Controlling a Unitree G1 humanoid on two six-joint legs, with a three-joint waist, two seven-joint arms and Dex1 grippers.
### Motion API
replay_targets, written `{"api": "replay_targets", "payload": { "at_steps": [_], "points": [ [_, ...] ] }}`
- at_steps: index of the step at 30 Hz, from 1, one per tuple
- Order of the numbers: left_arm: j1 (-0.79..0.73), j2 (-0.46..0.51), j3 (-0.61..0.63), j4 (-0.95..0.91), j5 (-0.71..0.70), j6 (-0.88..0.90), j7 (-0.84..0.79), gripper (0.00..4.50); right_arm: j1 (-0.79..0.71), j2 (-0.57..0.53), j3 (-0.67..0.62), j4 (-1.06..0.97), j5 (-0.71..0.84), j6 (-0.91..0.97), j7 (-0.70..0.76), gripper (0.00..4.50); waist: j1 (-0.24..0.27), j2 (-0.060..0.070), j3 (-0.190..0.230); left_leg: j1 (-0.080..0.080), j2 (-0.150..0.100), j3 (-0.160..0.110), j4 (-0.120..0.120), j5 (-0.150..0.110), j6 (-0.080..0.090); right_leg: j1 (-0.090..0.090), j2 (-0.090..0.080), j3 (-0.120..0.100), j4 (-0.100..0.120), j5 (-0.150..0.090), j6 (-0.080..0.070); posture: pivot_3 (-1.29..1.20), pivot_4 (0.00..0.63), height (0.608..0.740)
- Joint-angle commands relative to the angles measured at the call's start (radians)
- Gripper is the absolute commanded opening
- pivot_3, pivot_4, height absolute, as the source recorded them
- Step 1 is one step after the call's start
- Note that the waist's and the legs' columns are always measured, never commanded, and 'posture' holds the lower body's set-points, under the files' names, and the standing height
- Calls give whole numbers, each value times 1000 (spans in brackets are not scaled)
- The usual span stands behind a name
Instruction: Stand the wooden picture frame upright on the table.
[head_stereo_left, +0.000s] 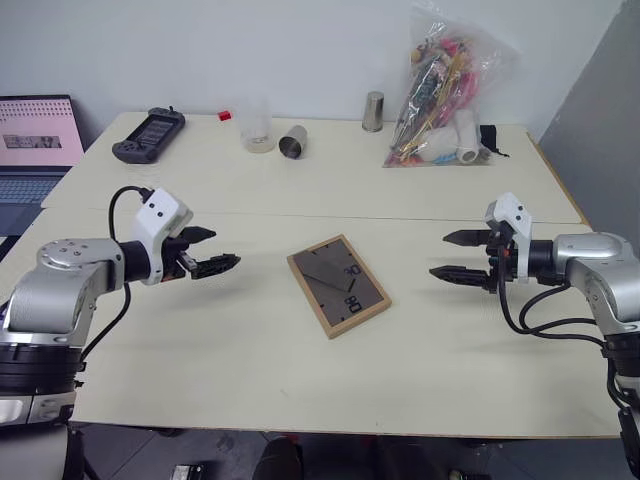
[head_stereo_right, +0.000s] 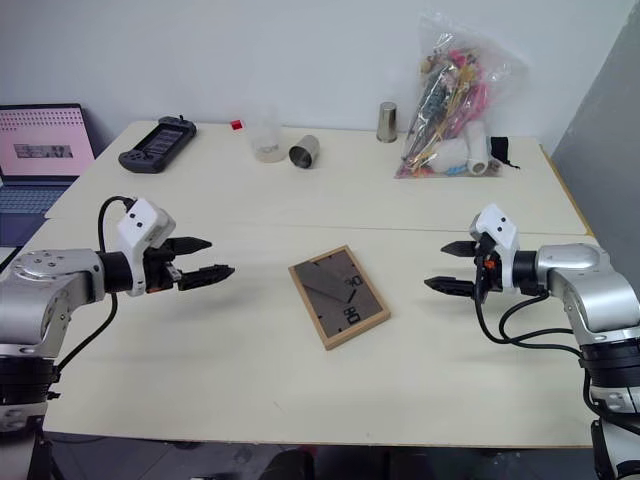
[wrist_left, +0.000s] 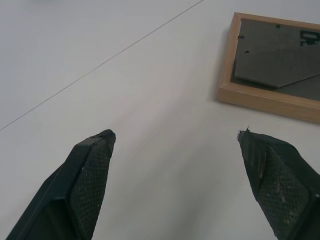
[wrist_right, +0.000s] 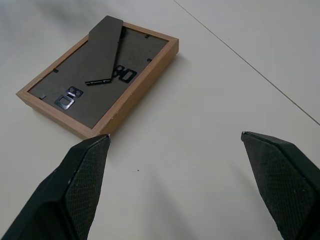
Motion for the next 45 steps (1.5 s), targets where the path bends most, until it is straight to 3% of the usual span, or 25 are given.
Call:
{"api": "replay_targets", "payload": {
  "at_steps": [1, 12, 31, 36, 45],
  "points": [
    [-16, 6, 13, -28, 2, -32, 0, 4205, -19, -11, -17, -11, 0, -11, -2, 4470, 0, 0, 0, 0, 0, 0, 0, 0, 0, 0, 0, 0, 0, 0, 0, 0, 150, 740],
    [-35, 2, 6, -18, -10, 50, 20, 4205, -17, -20, -5, 0, -11, -26, 6, 4470, 0, 0, 0, 0, 0, 0, 0, 0, 0, 0, 0, 0, 1, 0, 0, 0, 150, 740],
    [-45, 2, -19, -10, 9, 18, -6, 4205, -38, 0, 19, 42, -32, -60, 22, 4470, 0, 0, 0, 0, 0, 0, 2, 0, 0, -1, 0, 0, 5, 0, 0, 0, 150, 740],
    [-20, -1, -19, -36, -9, 19, -28, 3354, -44, 16, 33, 62, -44, -77, 13, 3560, 0, 0, 0, 0, 0, 0, 2, 0, 0, -2, 0, 0, 8, 0, 0, 0, 150, 740],
    [-8, -32, -43, -38, 4, 4, -22, 1220, -35, 81, 60, 78, -88, -111, -32, 1197, -1, 0, 0, 0, 0, 0, 3, 0, 0, -3, 0, 0, 11, 0, 0, 0, 150, 740]
  ]
}}
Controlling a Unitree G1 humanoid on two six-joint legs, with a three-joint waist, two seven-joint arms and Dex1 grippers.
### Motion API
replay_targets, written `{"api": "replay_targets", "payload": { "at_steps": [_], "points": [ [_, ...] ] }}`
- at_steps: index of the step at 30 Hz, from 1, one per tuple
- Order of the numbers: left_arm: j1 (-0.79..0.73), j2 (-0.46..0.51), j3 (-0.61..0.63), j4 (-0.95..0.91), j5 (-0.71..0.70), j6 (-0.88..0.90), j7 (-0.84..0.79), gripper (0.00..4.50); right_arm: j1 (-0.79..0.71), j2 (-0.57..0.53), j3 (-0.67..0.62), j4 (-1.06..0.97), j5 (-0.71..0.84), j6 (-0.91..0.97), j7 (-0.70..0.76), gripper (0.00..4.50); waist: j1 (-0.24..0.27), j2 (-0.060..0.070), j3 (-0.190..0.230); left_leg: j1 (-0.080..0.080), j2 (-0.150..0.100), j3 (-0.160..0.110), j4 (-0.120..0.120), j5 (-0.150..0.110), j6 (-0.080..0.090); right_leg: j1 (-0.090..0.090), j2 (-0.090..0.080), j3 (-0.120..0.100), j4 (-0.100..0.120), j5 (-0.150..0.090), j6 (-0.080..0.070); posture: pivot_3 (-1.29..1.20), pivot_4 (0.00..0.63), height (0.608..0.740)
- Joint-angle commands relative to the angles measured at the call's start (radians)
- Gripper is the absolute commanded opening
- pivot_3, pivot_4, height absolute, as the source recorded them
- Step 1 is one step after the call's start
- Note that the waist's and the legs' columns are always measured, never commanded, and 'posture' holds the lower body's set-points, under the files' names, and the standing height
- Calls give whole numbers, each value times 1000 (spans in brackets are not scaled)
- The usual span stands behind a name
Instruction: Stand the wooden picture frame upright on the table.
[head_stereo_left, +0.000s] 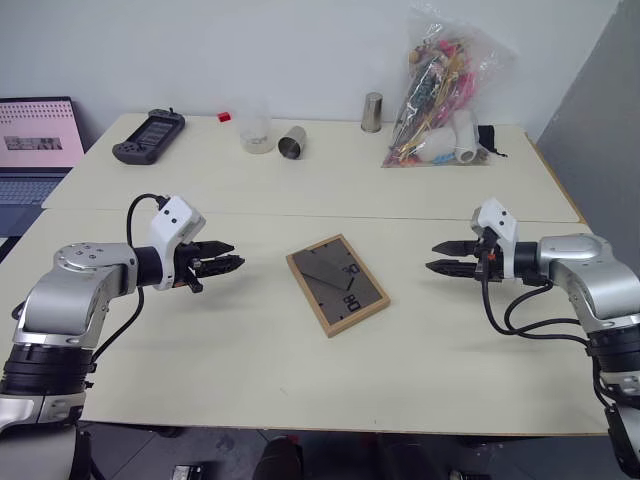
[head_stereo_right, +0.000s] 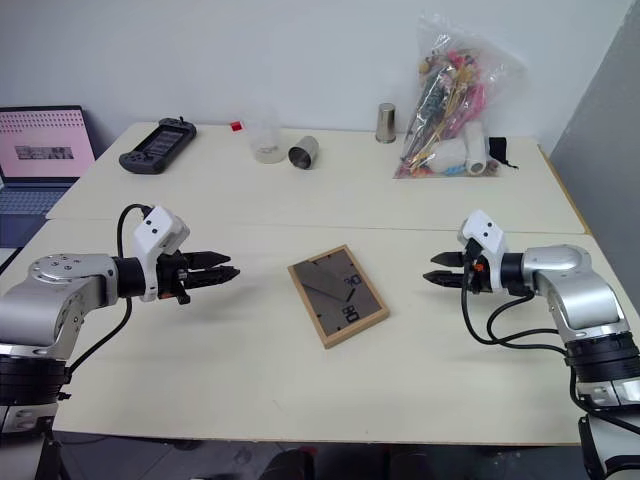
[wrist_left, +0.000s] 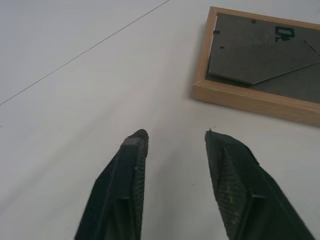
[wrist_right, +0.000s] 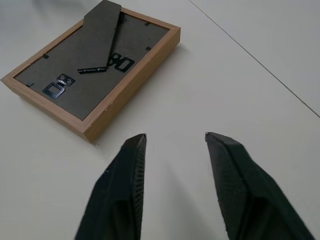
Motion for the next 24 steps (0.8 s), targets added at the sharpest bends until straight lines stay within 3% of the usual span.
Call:
{"api": "replay_targets", "payload": {
  "at_steps": [1, 5, 14, 24],
  "points": [
    [-8, -15, -18, -23, 3, -20, -4, 941, -7, 27, 3, 6, -20, -37, -27, 895, 0, 0, 0, 0, 0, 0, 0, 0, 0, 0, 0, 0, 1, 0, 0, 0, 150, 740],
    [-12, -25, -20, -12, -6, -23, -10, 161, 4, 41, 6, 23, -27, -50, -32, 20, 0, 0, 0, 0, 0, 0, 2, 0, 0, 0, 0, 0, 3, 0, 0, 0, 150, 740],
    [-20, -60, -53, -1, 8, -44, -6, 40, 7, 64, 30, 10, -45, -56, -30, 0, -1, 0, 0, 0, 0, 0, 4, 0, 0, 0, 0, 0, 4, 0, 0, 0, 150, 740],
    [-83, -164, -211, 106, 140, -131, 21, 40, 42, 152, 133, -2, -115, -99, -70, 0, 0, 0, 0, -1, 0, 0, 7, 0, 0, 0, 1, 0, 5, 0, 0, 0, 150, 740]
  ]
}}
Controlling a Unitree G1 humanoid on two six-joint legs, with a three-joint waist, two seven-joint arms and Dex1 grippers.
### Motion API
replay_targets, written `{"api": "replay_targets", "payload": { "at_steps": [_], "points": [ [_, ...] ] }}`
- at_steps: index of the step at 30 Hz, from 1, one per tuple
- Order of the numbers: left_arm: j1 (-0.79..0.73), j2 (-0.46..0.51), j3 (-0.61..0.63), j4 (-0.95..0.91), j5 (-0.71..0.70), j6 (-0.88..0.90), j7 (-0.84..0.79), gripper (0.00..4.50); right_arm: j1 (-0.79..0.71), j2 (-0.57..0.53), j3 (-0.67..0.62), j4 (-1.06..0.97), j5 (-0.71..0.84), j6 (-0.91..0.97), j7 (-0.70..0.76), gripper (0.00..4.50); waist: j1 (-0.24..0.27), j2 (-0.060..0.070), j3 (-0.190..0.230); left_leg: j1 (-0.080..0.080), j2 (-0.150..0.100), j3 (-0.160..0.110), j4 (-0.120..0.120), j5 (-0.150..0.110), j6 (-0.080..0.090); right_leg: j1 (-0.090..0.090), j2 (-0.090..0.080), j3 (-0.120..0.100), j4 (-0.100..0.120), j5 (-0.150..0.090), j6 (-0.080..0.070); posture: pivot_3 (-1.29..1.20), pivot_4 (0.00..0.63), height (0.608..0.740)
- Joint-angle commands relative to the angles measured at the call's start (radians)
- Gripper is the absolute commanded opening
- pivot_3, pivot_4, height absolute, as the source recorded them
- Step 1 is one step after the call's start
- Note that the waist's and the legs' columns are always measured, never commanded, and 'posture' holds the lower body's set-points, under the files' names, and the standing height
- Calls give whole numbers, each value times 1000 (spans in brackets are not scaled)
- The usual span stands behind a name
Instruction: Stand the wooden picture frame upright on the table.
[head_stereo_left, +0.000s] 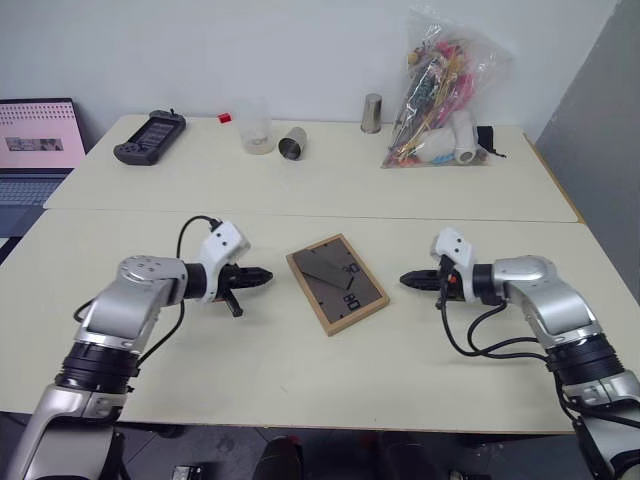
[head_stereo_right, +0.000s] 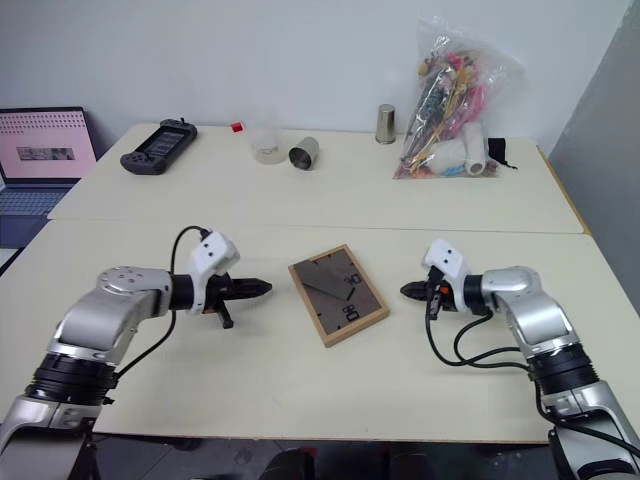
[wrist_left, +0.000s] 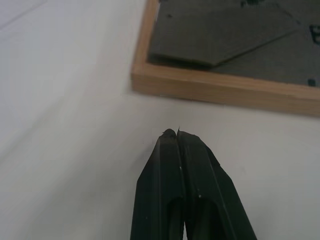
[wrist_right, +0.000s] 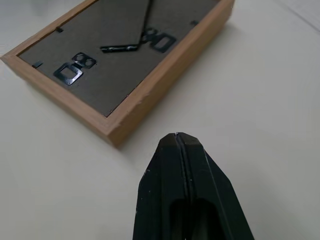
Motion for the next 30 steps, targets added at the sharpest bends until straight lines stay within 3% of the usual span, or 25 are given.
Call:
{"api": "replay_targets", "payload": {
  "at_steps": [1, 10, 19, 24, 30],
  "points": [
    [-58, -27, -23, 40, 45, -60, 13, 40, 7, 12, 0, -36, -3, -18, -7, 0, 1, 0, 0, 0, 0, 0, 1, 0, 0, 0, 0, 0, 0, 0, 0, 0, 150, 740],
    [-180, -141, -89, 250, 145, -193, 22, 40, 46, 21, 44, -196, 44, 78, 46, 0, 2, 0, 0, -1, 0, -1, 3, 0, 0, 1, 0, 0, 1, 0, 0, 0, 150, 740],
    [-250, -198, -99, 348, 189, -255, 4, 40, 54, 19, 63, -241, 62, 125, 61, 0, 3, 0, 0, -1, -1, -2, 4, 0, 0, 1, 0, -1, 1, 0, 0, 0, 150, 740],
    [-278, -207, -102, 406, 211, -294, 2, 40, 40, 17, 50, -217, 57, 126, 54, 0, 3, 0, 0, -1, -1, -2, 4, 0, 0, 1, 0, -1, 1, 0, 0, 0, 150, 740],
    [-242, -148, -98, 371, 210, -292, -72, 40, 11, -23, 7, -155, 51, 108, 56, 0, 1, 0, 0, -1, -1, -2, 4, 0, 0, 1, 0, -1, 1, 0, 0, 0, 150, 740]
  ]
}}
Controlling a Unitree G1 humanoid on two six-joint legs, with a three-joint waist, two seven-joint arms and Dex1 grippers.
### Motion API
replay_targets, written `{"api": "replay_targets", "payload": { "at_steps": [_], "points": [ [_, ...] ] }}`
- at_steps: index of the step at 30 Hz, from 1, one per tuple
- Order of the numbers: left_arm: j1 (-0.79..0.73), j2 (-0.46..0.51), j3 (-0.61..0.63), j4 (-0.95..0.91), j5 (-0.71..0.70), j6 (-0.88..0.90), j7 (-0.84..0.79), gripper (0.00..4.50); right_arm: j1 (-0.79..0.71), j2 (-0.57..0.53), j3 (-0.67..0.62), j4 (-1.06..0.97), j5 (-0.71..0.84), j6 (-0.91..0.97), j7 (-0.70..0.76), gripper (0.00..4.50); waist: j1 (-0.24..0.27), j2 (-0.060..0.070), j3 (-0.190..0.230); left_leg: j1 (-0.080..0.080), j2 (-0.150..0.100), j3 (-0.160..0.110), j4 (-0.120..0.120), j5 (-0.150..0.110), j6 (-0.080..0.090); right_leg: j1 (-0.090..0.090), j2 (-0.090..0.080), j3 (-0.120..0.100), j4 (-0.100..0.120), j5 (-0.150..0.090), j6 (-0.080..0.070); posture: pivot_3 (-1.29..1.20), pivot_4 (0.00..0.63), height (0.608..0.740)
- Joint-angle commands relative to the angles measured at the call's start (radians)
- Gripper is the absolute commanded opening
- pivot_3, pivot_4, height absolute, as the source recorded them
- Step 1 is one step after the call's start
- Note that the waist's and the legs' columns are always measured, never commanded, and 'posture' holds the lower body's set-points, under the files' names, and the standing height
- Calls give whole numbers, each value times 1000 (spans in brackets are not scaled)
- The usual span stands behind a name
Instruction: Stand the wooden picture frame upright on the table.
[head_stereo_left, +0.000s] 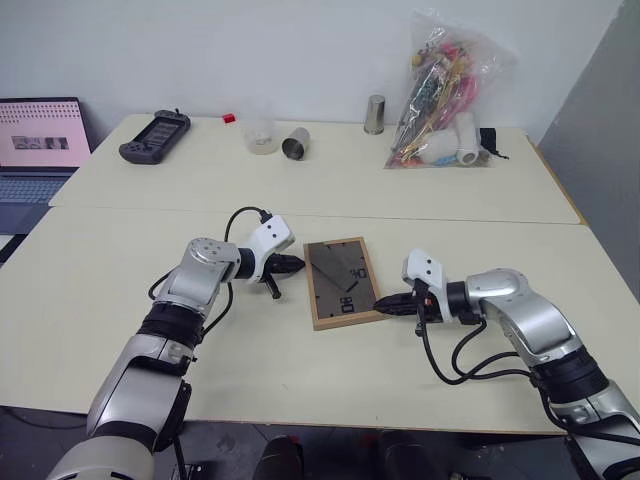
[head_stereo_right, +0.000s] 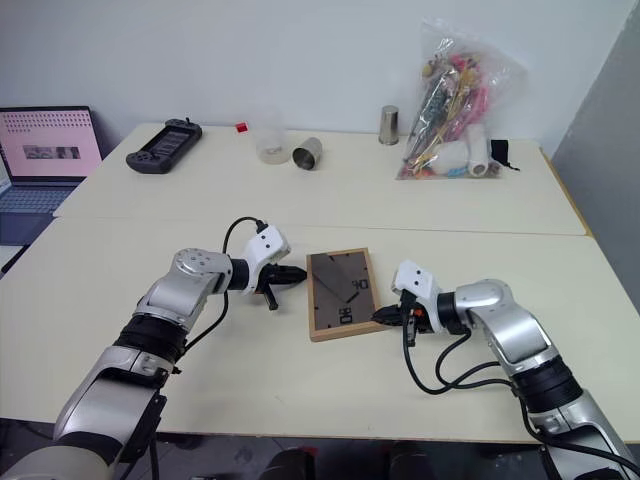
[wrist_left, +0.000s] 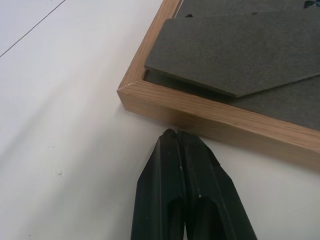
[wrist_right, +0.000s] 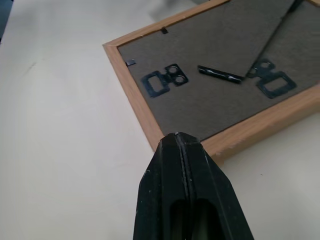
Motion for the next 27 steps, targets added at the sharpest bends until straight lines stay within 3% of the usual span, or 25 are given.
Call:
{"api": "replay_targets", "payload": {
  "at_steps": [1, 27],
  "points": [
    [22, 58, 7, -59, 1, -8, -69, 40, -25, -40, -59, 19, 15, -11, 9, 0, -1, 0, 0, 0, 0, 0, 0, 0, 0, 0, 0, 0, 0, 0, 0, 0, 150, 740],
    [-120, -62, 9, 154, 62, -106, -11, 40, 15, 25, 13, -40, 4, -8, -10, 0, 1, 0, 0, 0, 0, -1, 0, 0, 0, 0, 0, -1, 0, 0, 0, 0, 150, 740]
  ]
}}
